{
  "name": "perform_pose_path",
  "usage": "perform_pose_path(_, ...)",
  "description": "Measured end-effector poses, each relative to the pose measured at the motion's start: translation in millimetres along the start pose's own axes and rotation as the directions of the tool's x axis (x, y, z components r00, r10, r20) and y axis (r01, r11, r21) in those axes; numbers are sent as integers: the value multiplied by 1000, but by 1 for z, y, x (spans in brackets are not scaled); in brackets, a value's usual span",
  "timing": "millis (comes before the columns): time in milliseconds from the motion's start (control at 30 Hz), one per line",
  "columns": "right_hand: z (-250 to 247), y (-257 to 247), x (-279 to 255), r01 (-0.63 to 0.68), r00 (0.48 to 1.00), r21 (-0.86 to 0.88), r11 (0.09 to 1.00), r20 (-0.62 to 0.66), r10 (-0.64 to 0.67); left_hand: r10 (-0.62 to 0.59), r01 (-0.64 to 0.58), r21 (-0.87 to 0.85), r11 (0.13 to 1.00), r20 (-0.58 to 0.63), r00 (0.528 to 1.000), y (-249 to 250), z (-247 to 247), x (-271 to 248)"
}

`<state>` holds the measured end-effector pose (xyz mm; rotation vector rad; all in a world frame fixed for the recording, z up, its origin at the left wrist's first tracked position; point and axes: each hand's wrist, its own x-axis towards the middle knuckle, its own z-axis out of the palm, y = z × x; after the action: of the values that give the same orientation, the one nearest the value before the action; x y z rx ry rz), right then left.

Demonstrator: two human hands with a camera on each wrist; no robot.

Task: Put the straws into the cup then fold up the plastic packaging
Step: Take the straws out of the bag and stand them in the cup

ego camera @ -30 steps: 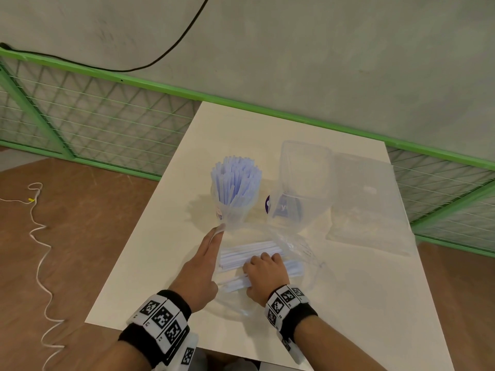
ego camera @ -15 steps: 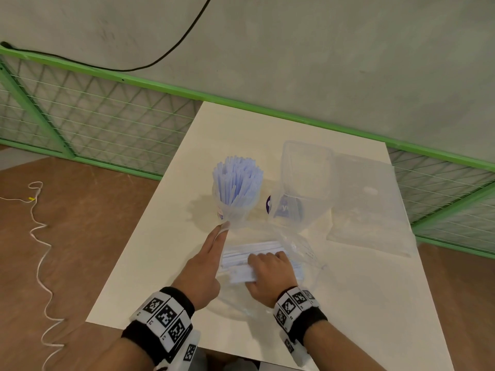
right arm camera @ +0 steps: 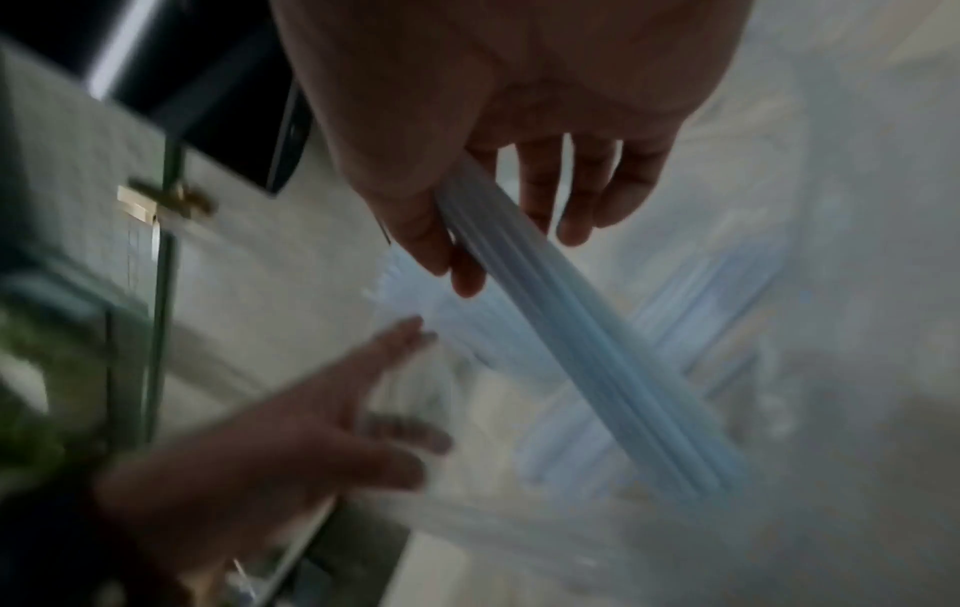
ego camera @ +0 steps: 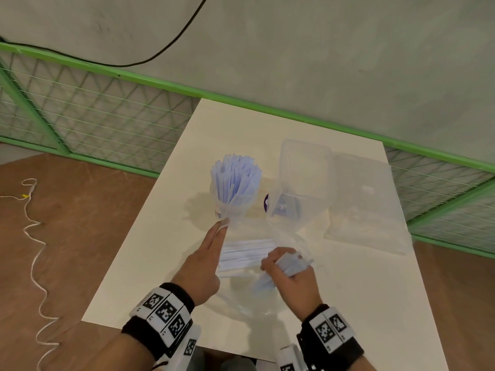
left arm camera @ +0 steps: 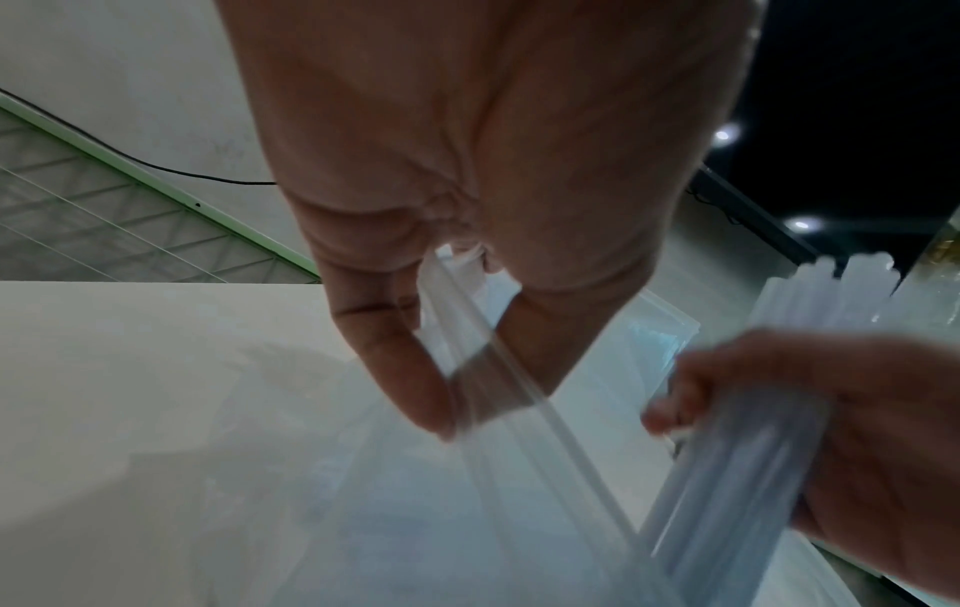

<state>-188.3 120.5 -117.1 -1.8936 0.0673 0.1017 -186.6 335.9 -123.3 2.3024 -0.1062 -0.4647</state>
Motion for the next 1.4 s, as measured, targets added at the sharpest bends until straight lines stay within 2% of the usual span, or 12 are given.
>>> perform_pose_path(67,-1,12,-3,-44,998,-116,992,37,49,9,-9,1,1000,2,1000,0,1,1)
perform_pose_path(133,-5,10,0,-65,992,-148,987,100,80,12,-12,6,1000,1,1000,1,1,2)
perform_pose_path(267,-19,-34,21,-71,984,-175,982,151,98,7,-7,5,1000,6,1000,3,1,2)
perform_pose_path(433,-29,-123,61,90,993,-3,996,75,-90,-18,18,25,1000,3,1000,1,-1,0)
perform_pose_path(567,-13,-169,92,193,979,-72,979,74,-188,-37,37,34,999,11,999,2,-1,-3)
perform_pose_path(667,2,-183,111,249,967,-202,947,99,-234,-16,15,27,1000,18,1000,2,-2,-4)
perform_pose_path(833,12,-187,136,324,946,-332,886,116,-302,-37,37,33,999,2,999,2,-4,-8)
perform_pose_path(1067,43,-130,146,389,917,-454,802,271,-291,-43,43,30,999,12,999,7,-4,-8)
perform_pose_path(1167,39,-128,145,350,934,-532,771,264,-242,-43,43,40,998,-2,999,8,-5,-7)
perform_pose_path(1267,27,-137,136,431,902,-339,836,150,-404,-50,50,53,997,-1,999,7,-5,-8)
perform_pose_path(1333,24,-139,127,528,840,-294,797,47,-540,-48,48,55,997,2,999,7,-5,-8)
perform_pose_path(1400,28,-137,118,595,782,-334,731,29,-623,-49,49,59,997,6,999,8,-5,-7)
